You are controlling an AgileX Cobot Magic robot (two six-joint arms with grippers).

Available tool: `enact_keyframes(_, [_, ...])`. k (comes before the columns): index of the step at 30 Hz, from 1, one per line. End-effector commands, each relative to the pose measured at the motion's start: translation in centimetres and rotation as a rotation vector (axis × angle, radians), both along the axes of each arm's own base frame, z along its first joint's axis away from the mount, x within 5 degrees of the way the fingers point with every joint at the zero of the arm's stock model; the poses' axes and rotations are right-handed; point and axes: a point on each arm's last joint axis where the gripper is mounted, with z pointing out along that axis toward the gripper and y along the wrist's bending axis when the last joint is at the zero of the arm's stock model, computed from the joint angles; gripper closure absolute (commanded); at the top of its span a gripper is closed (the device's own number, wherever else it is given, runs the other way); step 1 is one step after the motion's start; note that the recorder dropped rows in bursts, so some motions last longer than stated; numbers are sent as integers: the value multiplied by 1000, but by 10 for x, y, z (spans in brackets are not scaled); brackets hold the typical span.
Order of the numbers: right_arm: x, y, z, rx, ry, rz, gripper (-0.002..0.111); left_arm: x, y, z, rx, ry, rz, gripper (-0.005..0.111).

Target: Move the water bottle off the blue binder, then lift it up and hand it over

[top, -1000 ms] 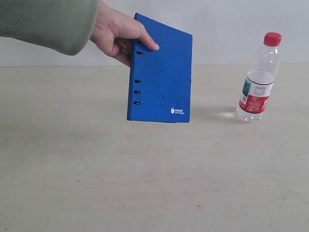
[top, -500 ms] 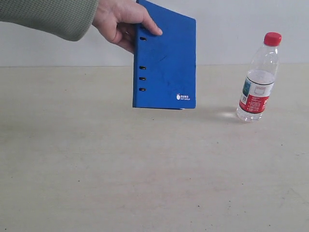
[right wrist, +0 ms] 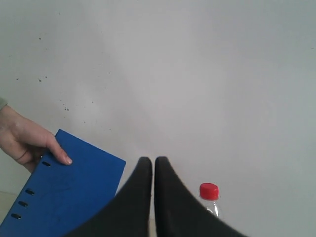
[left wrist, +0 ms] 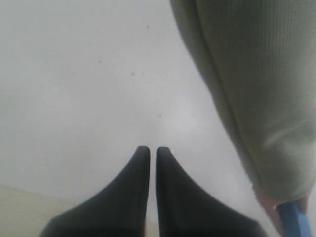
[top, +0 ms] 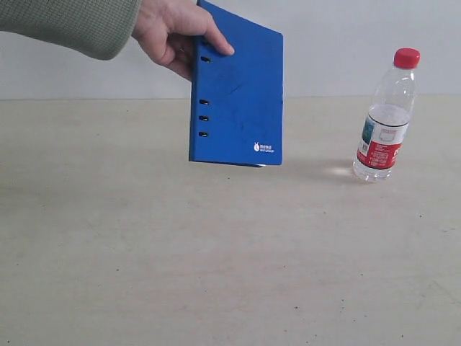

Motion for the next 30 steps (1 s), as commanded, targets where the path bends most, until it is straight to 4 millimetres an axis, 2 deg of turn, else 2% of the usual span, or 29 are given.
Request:
enact_keyframes(1, [-1,0,1,-1,-6,-2,108,7,1,-25,75,112,44,102])
enact_keyframes(8, [-1,0,1,-1,-6,-2,108,15,2,-63,259,187,81,102])
enact_keyframes(21, [-1,0,1,-1,-6,-2,108,14,1,-88,427,460,45,102])
enact_keyframes(30, [0,-2,1,9,-4,-17,108,14,1,-89,405,473,40,102])
